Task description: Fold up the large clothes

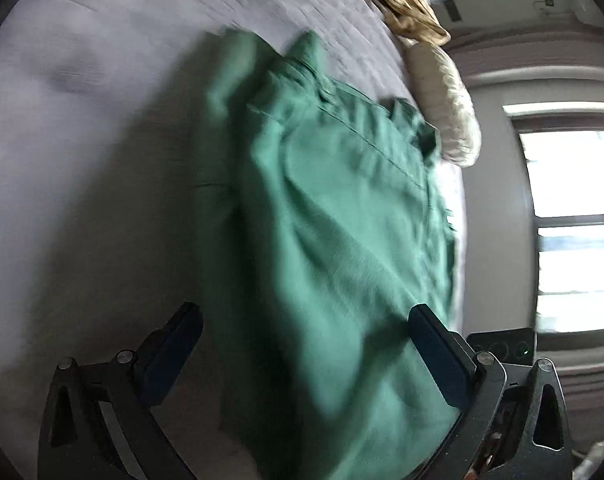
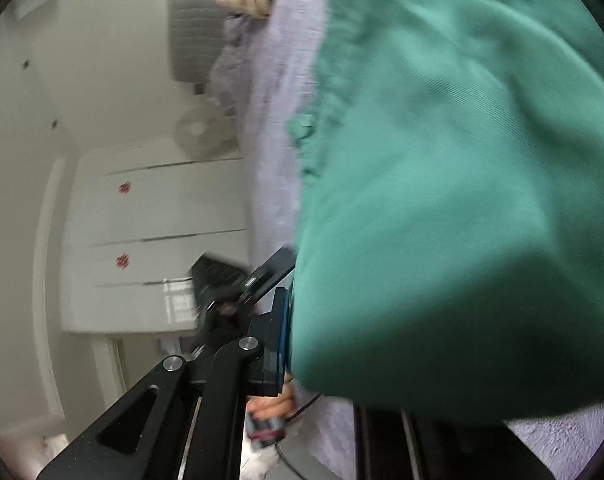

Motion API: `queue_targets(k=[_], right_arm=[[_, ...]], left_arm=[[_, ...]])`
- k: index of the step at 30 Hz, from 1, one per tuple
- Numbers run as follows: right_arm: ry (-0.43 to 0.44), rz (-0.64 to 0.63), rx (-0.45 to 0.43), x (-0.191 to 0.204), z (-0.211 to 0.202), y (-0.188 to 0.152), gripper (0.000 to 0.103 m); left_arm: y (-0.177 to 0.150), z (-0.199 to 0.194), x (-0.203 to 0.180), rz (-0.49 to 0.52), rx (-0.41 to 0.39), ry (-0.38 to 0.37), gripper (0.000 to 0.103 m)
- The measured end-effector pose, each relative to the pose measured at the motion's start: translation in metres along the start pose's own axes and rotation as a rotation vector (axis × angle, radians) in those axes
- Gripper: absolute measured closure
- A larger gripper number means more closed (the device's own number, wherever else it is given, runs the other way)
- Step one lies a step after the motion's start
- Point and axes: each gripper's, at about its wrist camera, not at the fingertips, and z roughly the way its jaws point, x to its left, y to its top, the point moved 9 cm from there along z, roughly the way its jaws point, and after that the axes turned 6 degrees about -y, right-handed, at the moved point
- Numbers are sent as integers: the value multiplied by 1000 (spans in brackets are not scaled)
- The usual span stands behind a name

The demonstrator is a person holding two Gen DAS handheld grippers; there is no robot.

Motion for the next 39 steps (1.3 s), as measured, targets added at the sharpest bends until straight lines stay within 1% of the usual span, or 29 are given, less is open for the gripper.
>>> queue_targets(k=[2,3,4,5,6,7,8,9,10,11,12,13,15,17,18,19,20,21,23,25,27,30,32,34,35,36,37,39], right_arm=[[-7,-22,9,1,-1,-2,89],[-17,-27,17,-1,0,-3,89],[-35,-26,34,-5,3,-6,89],[-61,-26,52,-10,5,-10,89],[-93,-30,73,-16,6,-14,89],[-129,-36,100,-22,8,-20,89],[-183,-41,146,-31,8,-28,88],[-217,-44,178,-37,5,-34,88],[-244,-51,210,-41,0,-40,88],[-254,-60,221,-41,-7,-42,88],[-261,-82,217,-40,-19,-41,88],[-272,-108,193,-37,-34,-36,88],[-318,-160,86,-34,-63,-15,88],[-408,-201,-48,-37,-92,14,88],[-460,-215,-92,-42,-101,28,89],[-498,-227,-110,-50,-104,37,89],[-540,-232,-105,-62,-101,46,89],[-572,-228,-75,-75,-93,48,93],[-618,-207,0,-102,-74,45,95],[-609,-218,-9,-109,-68,44,95],[-571,-208,-10,-108,-73,44,95],[-461,-168,-2,-107,-87,40,95],[-406,-158,-39,-103,-115,44,95],[-381,-151,-96,-102,-146,51,93],[-366,-135,-140,-105,-168,56,92],[-358,-117,-174,-109,-184,60,92],[-349,-98,-207,-113,-201,64,92],[-327,-52,-267,-128,-235,73,91]], left_arm=[[1,10,-4,-11,31,-31,0],[2,15,-8,-7,41,-34,12],[3,19,-10,11,46,0,36],[1,21,-8,33,50,61,49],[1,26,-6,62,62,133,68],[0,28,-5,80,68,172,73],[1,30,-6,92,67,193,76],[1,28,-9,116,56,212,80],[1,27,-14,132,44,218,82],[2,25,-20,149,31,225,83],[1,21,-29,181,15,233,83],[1,18,-36,202,4,241,84],[-3,10,-51,248,-14,250,86],[-2,4,-77,297,-42,253,86],[-1,3,-84,308,-49,253,86],[0,4,-96,325,-59,255,86],[3,2,-105,336,-66,255,86],[4,2,-119,352,-72,253,86],[5,11,-146,383,-71,248,86],[4,20,-167,437,-65,270,86],[2,38,-200,516,-57,295,86],[-4,71,-244,613,-37,309,86],[-8,98,-273,679,-20,319,86],[-12,131,-296,728,9,322,86],[-16,153,-308,752,32,322,86],[-18,166,-315,763,47,321,86],[-22,191,-324,779,73,314,86],[-27,232,-335,808,118,317,86]])
